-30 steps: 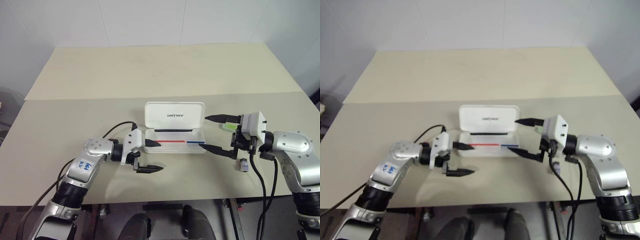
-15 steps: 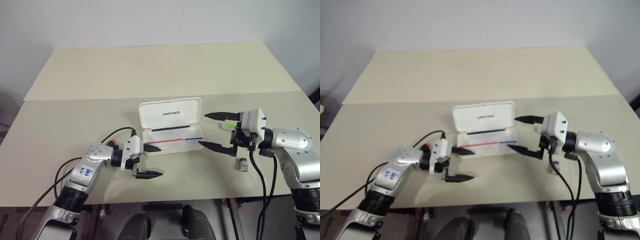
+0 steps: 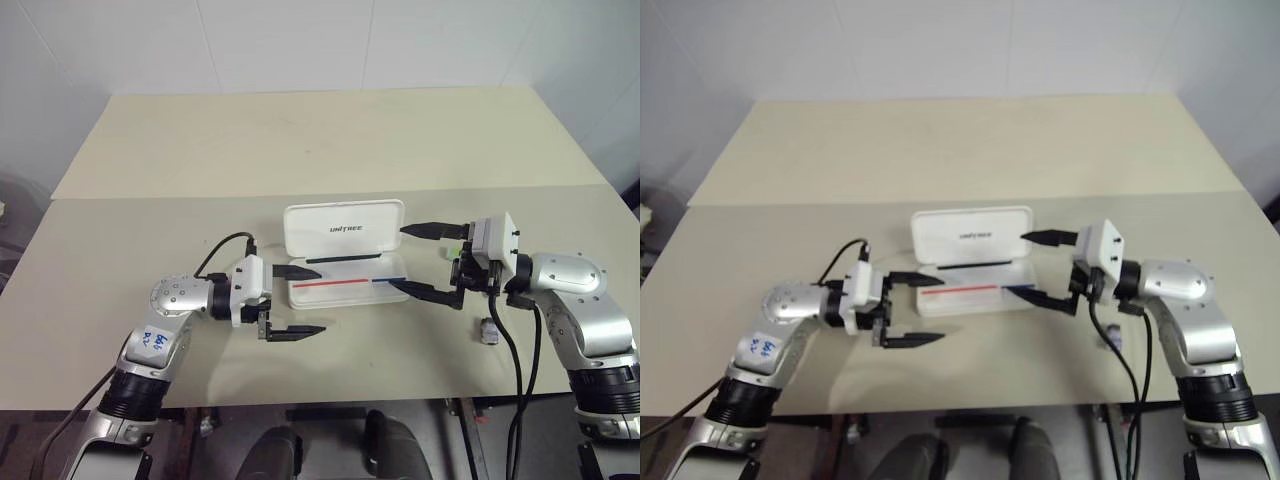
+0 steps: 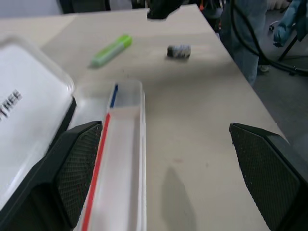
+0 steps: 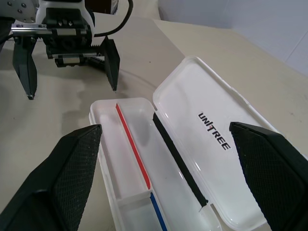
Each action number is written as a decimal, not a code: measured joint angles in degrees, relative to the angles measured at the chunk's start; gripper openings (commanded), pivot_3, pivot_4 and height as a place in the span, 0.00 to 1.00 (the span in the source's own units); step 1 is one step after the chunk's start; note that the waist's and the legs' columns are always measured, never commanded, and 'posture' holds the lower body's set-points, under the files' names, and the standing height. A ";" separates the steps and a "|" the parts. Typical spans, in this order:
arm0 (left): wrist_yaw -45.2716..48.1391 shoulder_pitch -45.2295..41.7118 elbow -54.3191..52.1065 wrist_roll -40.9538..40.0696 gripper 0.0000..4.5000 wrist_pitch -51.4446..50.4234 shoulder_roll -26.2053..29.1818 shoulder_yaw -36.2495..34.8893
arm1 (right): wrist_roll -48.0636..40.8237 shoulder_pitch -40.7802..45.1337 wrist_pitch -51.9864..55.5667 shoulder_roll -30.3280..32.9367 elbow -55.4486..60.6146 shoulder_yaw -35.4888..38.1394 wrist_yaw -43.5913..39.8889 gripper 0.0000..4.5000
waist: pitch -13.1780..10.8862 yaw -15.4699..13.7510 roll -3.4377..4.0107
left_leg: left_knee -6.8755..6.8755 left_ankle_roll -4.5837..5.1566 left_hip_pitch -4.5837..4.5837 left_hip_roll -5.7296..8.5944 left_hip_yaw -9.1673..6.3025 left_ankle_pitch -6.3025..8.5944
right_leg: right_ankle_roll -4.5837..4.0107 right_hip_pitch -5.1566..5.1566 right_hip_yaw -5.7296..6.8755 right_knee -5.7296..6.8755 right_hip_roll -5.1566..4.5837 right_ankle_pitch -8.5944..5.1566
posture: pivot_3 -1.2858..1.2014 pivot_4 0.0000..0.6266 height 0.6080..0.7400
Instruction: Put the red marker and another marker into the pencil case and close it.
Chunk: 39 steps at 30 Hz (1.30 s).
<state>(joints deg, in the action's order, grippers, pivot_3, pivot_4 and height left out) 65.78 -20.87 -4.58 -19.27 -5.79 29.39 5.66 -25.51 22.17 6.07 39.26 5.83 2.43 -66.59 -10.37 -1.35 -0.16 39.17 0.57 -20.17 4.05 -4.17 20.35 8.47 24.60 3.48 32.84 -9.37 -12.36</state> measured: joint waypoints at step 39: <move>-7.08 14.36 19.68 0.75 1.00 2.48 12.92 -19.89 | -6.16 0.66 3.57 2.65 6.61 -0.89 -9.96 1.00 | -0.05 -0.05 0.10 | -0.06 -0.11 0.02 -0.28 0.04 0.07 | -0.11 0.08 -0.03 -0.03 0.17 0.05 | 0.52 0.24 1.00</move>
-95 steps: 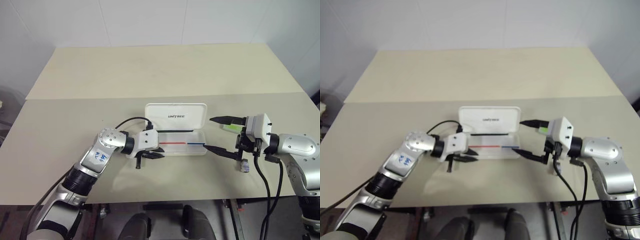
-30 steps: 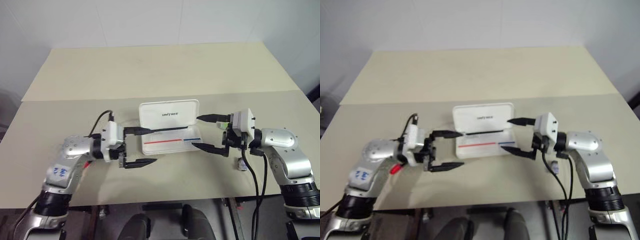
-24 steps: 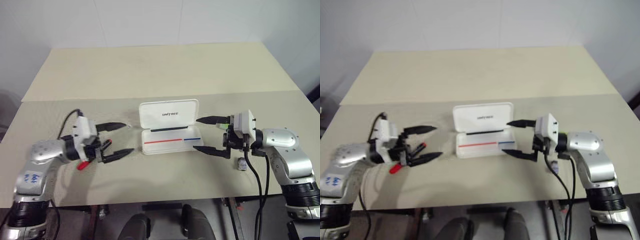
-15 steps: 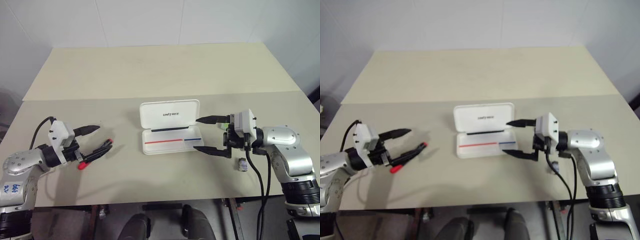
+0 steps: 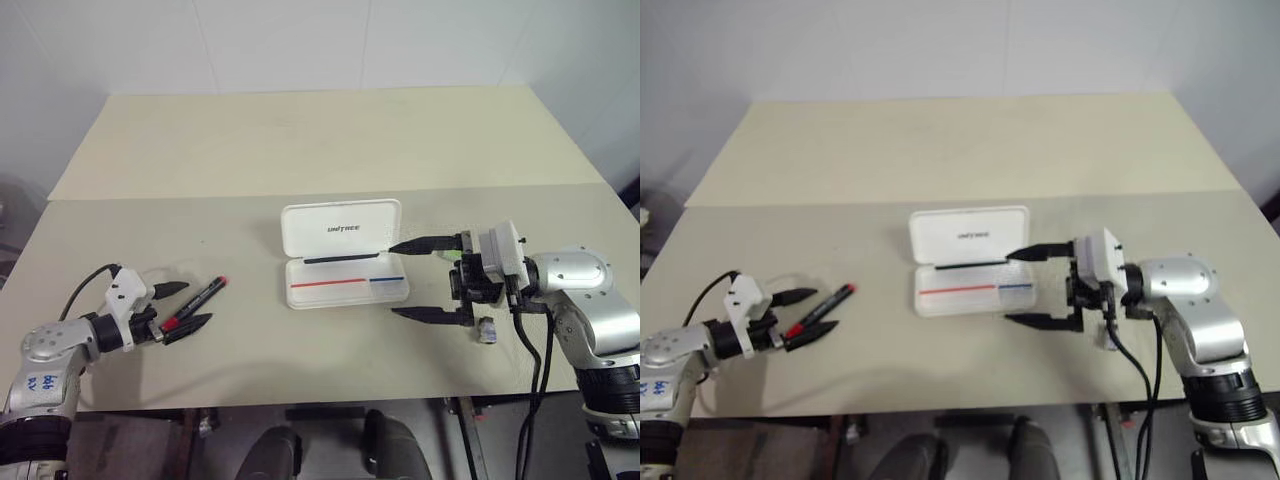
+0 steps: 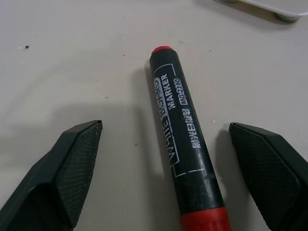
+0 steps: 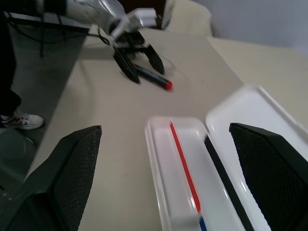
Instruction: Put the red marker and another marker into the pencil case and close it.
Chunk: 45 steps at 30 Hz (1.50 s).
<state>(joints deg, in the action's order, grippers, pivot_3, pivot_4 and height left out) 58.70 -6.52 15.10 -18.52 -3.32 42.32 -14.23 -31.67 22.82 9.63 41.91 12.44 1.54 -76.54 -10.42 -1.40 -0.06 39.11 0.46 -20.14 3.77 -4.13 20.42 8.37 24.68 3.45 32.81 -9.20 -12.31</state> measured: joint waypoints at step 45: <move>2.78 -7.97 -16.64 -7.89 0.14 -0.76 -6.42 7.90 | 1.44 -1.47 0.31 0.01 0.32 -0.02 3.63 1.00 | -0.34 -0.12 0.39 | -0.01 -0.60 -0.24 -1.64 1.59 0.07 | -1.16 0.53 -0.03 -0.89 1.61 1.05 | 0.52 0.24 1.00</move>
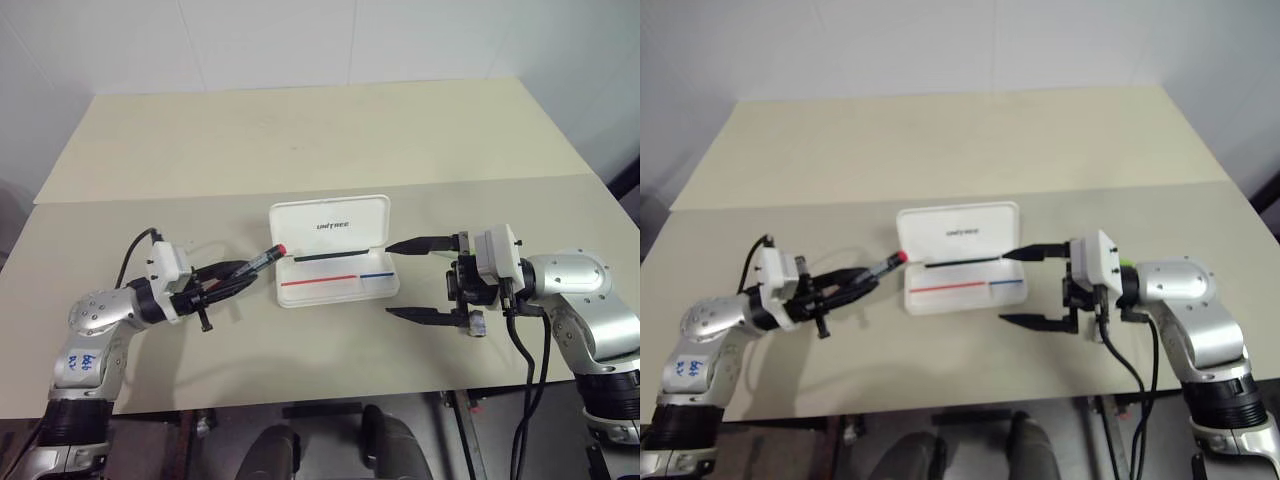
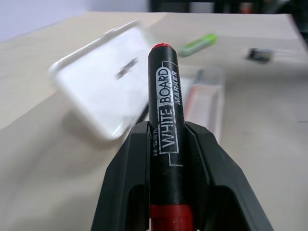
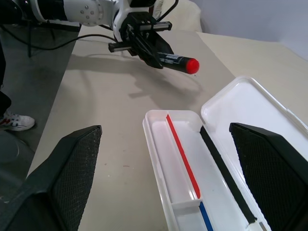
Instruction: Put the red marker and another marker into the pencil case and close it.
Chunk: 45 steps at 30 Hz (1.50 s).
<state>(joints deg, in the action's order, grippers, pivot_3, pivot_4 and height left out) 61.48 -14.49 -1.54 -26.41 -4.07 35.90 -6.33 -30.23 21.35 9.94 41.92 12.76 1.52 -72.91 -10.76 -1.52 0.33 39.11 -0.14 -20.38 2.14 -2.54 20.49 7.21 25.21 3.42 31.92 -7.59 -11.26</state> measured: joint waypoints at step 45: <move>3.60 -22.92 23.41 15.97 0.99 12.84 -16.97 17.04 | -0.92 -10.97 4.01 2.56 10.42 7.66 11.74 1.00 | -0.07 0.03 -0.13 | 0.15 0.17 0.06 0.06 0.34 -0.04 | 0.14 -0.03 -0.38 0.06 0.07 0.15 | 0.52 0.24 1.00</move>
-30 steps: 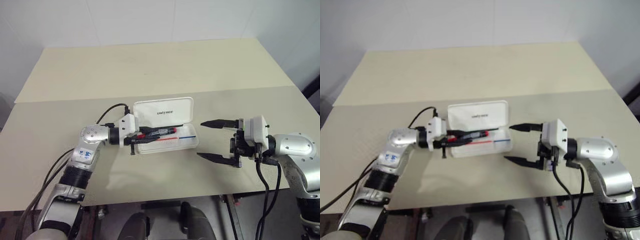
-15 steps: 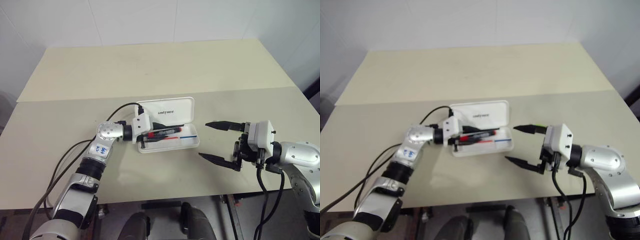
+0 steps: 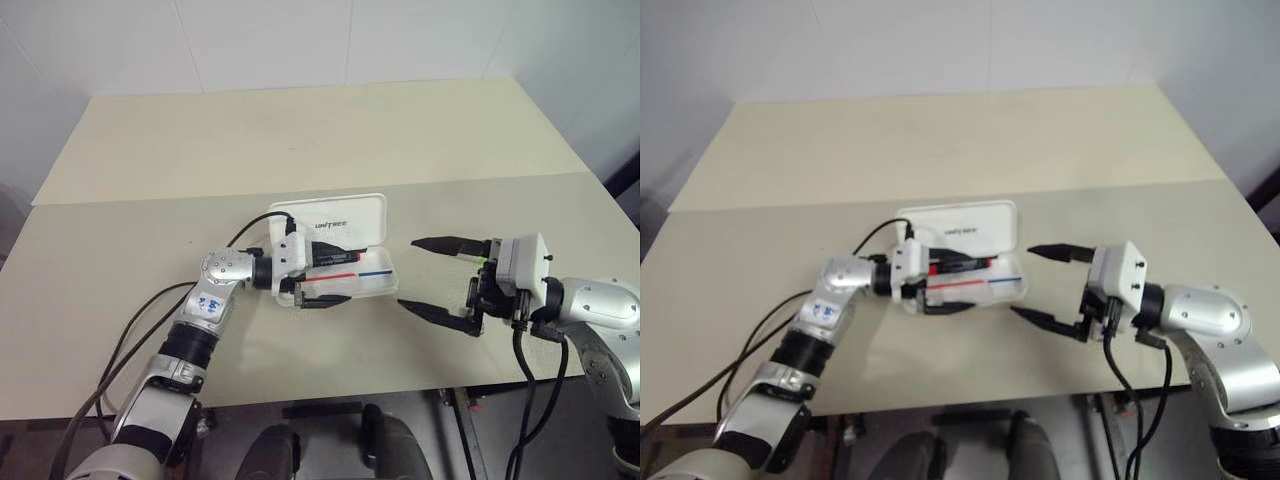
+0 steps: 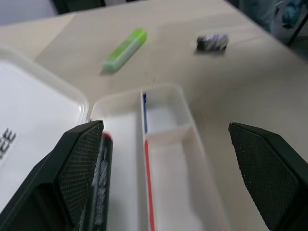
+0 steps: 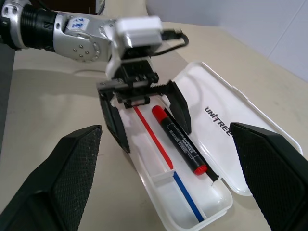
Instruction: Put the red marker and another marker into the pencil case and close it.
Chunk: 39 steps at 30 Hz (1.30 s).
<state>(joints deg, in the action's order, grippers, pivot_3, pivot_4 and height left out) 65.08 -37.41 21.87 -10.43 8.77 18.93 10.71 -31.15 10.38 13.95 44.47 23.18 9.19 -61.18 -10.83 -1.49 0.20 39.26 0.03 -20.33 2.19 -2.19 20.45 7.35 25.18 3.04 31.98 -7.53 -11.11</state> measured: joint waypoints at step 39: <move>8.81 12.86 -25.91 -16.45 0.99 -20.08 24.25 -14.43 | 29.16 44.93 -25.29 -0.20 -90.20 -11.81 -15.74 1.00 | -0.01 1.88 0.02 | 0.01 -0.01 0.04 -0.08 0.48 -0.01 | -0.03 0.20 -0.35 0.03 0.04 0.13 | 0.52 0.24 1.00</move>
<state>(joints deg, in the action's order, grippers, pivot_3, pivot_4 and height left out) 73.89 -24.55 -4.04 -26.89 -11.31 43.18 -3.73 -1.99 55.31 -11.34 44.27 -67.02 -2.62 -76.92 -10.84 0.39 0.21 39.27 0.02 -20.29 2.12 -1.72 20.44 7.31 25.39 2.69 32.01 -7.49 -10.98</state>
